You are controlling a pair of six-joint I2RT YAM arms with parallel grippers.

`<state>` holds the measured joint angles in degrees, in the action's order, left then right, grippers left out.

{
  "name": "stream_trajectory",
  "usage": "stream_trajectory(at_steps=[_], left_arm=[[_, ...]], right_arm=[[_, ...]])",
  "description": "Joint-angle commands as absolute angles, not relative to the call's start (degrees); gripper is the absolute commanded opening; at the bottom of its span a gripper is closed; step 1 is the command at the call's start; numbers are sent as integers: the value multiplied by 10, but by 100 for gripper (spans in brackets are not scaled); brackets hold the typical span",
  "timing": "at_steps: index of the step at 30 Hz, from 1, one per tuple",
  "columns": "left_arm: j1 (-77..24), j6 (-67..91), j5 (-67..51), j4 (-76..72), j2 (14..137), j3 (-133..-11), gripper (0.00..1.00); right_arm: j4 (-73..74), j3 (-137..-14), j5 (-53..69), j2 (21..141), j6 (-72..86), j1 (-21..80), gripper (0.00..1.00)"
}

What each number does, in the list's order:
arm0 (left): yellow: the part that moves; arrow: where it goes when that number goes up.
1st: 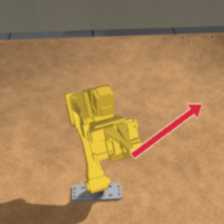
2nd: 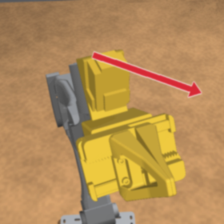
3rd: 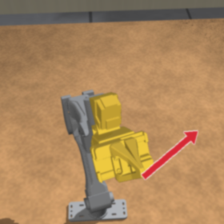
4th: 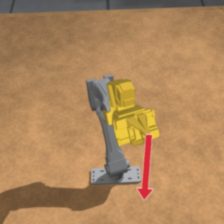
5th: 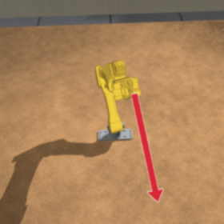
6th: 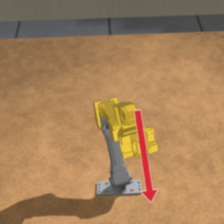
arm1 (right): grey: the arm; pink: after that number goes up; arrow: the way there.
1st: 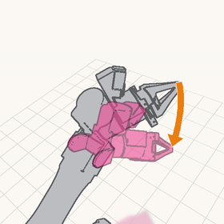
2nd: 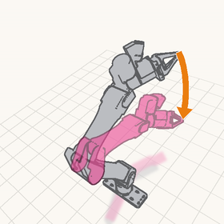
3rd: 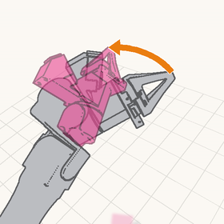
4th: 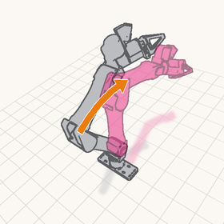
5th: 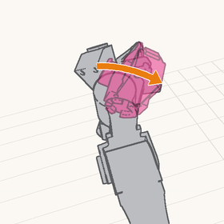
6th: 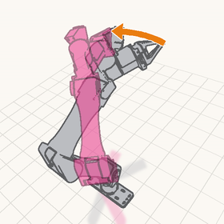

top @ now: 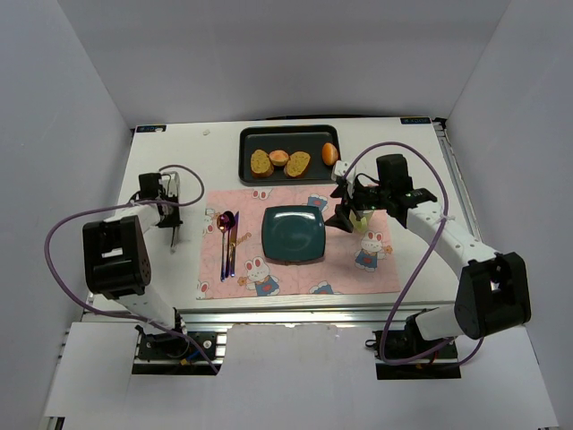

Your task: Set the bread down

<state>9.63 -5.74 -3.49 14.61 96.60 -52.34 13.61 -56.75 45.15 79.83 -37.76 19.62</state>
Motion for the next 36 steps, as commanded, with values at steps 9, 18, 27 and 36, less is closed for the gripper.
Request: stream_trajectory(at_steps=[9, 18, 27, 36], left_arm=[[80, 202, -166, 146, 849, -594, 2], [-54, 431, -273, 60, 854, -627, 18], [-116, 537, -295, 72, 890, -684, 34], [-136, 528, -290, 139, 900, -695, 43]], right_arm=[[141, -573, 446, 767, -377, 192, 89], [133, -572, 446, 764, -367, 189, 89], [126, -563, 446, 752, -360, 185, 89], [123, -551, 446, 744, -359, 184, 89]])
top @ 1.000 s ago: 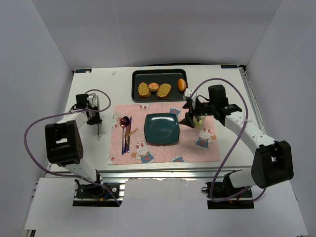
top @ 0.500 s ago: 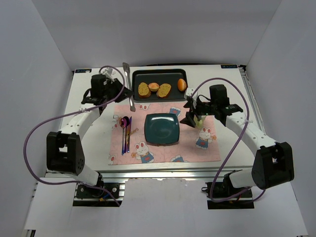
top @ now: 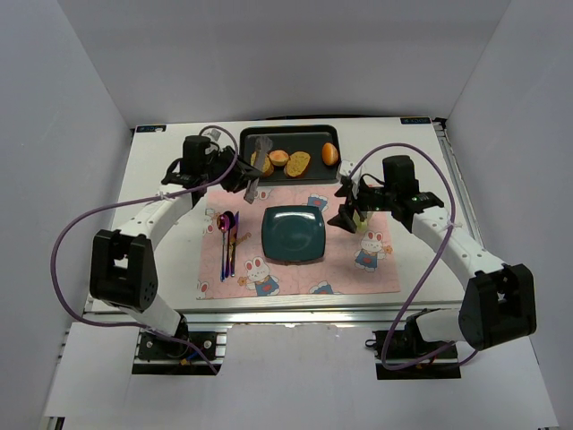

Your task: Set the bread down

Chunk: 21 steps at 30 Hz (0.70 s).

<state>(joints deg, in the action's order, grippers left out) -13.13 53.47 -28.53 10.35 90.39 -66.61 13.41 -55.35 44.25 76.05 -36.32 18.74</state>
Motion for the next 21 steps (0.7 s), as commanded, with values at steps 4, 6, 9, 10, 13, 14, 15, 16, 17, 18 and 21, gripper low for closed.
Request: stream_trajectory(at_steps=[4, 6, 9, 10, 13, 14, 15, 16, 17, 18, 21], left_arm=[[-142, 531, -280, 159, 900, -698, 43], [-144, 540, -272, 158, 897, -694, 43], [-144, 597, -266, 105, 881, -661, 44], [-145, 636, -262, 87, 876, -636, 44], [-145, 680, -244, 62, 868, -615, 44], [-146, 688, -239, 61, 868, -613, 44], [-146, 698, -235, 47, 870, -610, 44], [-146, 717, -232, 39, 873, -606, 44], [-146, 728, -231, 29, 874, -600, 44], [-147, 742, -235, 10, 882, -599, 44], [-149, 744, -229, 9, 897, -616, 44]], right_arm=[[120, -549, 446, 744, -357, 183, 89], [120, -548, 446, 744, -356, 183, 89], [120, -544, 446, 742, -357, 182, 89], [119, -541, 447, 741, -357, 183, 89], [118, -535, 448, 739, -356, 182, 89], [118, -534, 449, 738, -356, 183, 89], [117, -534, 448, 739, -356, 183, 89], [116, -534, 448, 737, -357, 181, 89], [116, -532, 450, 737, -357, 181, 89], [115, -531, 450, 737, -357, 181, 89], [115, -530, 448, 737, -359, 182, 89]])
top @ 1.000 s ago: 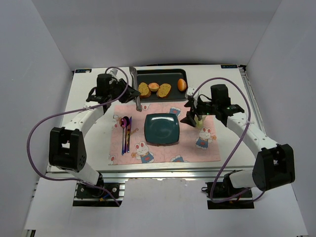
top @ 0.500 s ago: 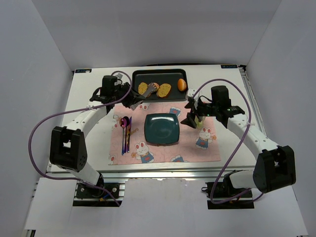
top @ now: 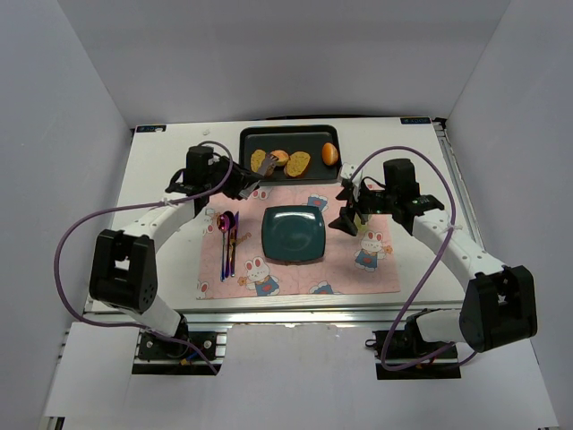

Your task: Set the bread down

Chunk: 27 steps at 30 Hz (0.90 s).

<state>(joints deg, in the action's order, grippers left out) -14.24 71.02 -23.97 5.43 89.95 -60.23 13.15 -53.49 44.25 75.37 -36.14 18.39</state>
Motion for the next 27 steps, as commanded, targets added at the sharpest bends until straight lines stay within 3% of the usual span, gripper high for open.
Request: stream_trajectory(at_steps=[1, 7, 27], left_arm=[[-149, 744, -229, 10, 908, -621, 44], [-151, 762, -231, -16, 940, -622, 50], [-151, 785, -230, -50, 1004, -655, 50]], right_arm=[[116, -530, 447, 737, -358, 180, 89], [113, -524, 447, 733, -358, 176, 89], [111, -521, 454, 732, -355, 170, 89]])
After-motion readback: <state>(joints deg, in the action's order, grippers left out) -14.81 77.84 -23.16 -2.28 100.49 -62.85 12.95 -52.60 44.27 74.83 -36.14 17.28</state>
